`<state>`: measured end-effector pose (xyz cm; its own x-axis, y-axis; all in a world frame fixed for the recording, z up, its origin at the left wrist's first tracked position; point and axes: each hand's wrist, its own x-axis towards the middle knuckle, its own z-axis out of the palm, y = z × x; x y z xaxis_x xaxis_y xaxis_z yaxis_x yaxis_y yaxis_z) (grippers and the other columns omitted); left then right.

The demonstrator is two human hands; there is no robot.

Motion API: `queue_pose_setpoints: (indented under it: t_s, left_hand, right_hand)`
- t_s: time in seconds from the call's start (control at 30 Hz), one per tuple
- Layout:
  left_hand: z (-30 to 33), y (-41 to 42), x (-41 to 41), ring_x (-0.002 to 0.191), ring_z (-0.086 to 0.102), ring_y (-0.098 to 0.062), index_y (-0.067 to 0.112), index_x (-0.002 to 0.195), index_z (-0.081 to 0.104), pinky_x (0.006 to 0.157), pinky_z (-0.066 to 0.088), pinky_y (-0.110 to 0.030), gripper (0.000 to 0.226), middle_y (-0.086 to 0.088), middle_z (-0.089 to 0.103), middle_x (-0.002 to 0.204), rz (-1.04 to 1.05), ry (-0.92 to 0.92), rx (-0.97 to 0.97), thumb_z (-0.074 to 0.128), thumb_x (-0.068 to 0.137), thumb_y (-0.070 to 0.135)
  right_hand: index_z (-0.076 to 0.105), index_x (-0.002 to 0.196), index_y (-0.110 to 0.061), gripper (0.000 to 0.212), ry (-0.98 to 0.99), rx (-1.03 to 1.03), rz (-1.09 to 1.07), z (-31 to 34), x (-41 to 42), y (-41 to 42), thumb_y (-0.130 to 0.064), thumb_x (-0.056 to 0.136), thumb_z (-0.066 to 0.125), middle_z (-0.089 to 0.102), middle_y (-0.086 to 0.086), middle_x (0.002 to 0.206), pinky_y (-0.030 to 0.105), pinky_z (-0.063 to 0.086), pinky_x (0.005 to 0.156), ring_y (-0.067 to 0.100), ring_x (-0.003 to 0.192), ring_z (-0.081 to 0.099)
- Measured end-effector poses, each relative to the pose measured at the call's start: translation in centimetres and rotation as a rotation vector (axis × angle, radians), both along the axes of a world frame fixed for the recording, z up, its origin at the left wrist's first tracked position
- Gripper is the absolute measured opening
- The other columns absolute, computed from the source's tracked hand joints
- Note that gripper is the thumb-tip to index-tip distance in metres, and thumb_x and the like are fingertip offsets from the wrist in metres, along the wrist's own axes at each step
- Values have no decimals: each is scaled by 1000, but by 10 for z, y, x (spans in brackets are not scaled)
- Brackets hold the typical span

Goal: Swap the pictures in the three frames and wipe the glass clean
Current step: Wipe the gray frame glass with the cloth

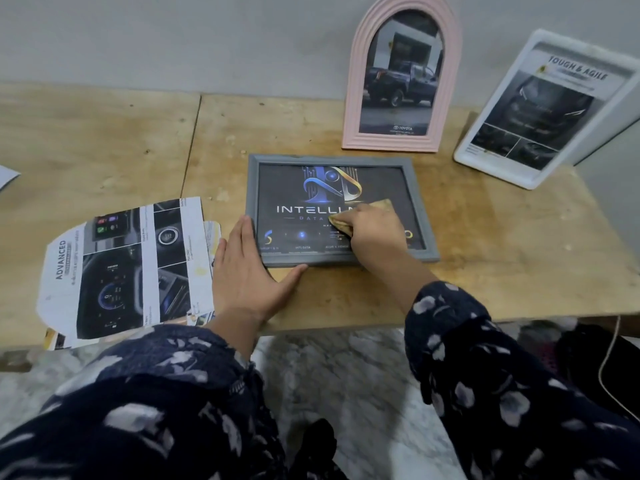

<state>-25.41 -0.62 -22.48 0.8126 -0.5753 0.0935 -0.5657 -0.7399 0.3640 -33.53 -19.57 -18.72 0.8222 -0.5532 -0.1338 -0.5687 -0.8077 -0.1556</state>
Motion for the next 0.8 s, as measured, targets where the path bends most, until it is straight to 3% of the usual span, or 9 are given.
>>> queue_pose_setpoints:
  t_s: [0.07,0.2,0.3,0.4,0.43,0.53,0.63,0.73,0.8]
  left_hand:
    - [1,0,-1,145,17,-19,10,153,12,121,4,-33,114,-5,20,158,0,-1,-1,40,69,83]
    - [2,-1,-2,146,16,-19,10,153,10,121,3,-33,113,-5,18,159,7,18,-8,50,73,79]
    - [3,-3,-1,146,16,-18,10,153,10,121,3,-33,113,-4,18,159,8,24,-6,55,73,76]
    - [2,-2,0,146,16,-17,10,153,12,121,3,-34,113,-4,19,158,1,39,-6,57,72,74]
    - [2,-3,1,146,16,-17,10,153,12,121,3,-34,113,-4,19,158,3,45,-11,58,71,74]
    - [3,-4,1,146,15,-17,10,153,13,121,3,-33,114,-5,20,158,6,58,-22,61,70,72]
    - [3,-6,2,146,15,-16,10,152,14,121,3,-34,113,-4,18,158,2,49,-11,60,71,73]
    - [3,-3,1,145,16,-17,12,152,14,121,5,-35,112,-4,19,158,-1,49,11,47,69,79]
    - [2,-3,1,145,18,-19,13,152,16,121,7,-36,111,-6,21,157,-8,43,14,40,68,81]
  right_hand:
    - [59,124,-38,48,1,-28,25,4,-13,7,-9,88,46,61,-1,116,36,37,101,26,107,58]
    - [64,118,-29,40,102,-73,89,25,-29,18,-10,88,46,63,2,113,29,39,79,28,102,58]
    - [70,107,-32,37,173,199,-40,56,-21,3,-8,85,51,67,1,105,28,48,77,26,99,60]
    - [73,105,-25,29,97,363,-142,86,2,-33,-8,90,54,64,1,91,20,43,55,16,76,57]
    - [72,108,-23,31,56,333,-164,93,11,-48,-7,91,52,64,3,94,19,44,56,16,75,55]
    - [68,116,-22,36,-25,138,-221,104,36,-83,-3,91,50,65,4,109,31,45,81,23,96,57]
    - [68,118,-22,38,-6,71,-203,72,38,-100,-4,91,49,65,9,119,33,46,94,28,109,59]
    - [65,120,-18,35,92,52,-143,22,15,-86,-12,93,45,63,9,125,35,47,96,29,111,59]
    - [58,127,-13,42,132,-1,-135,10,8,-83,-6,90,40,59,11,129,35,49,94,32,113,58]
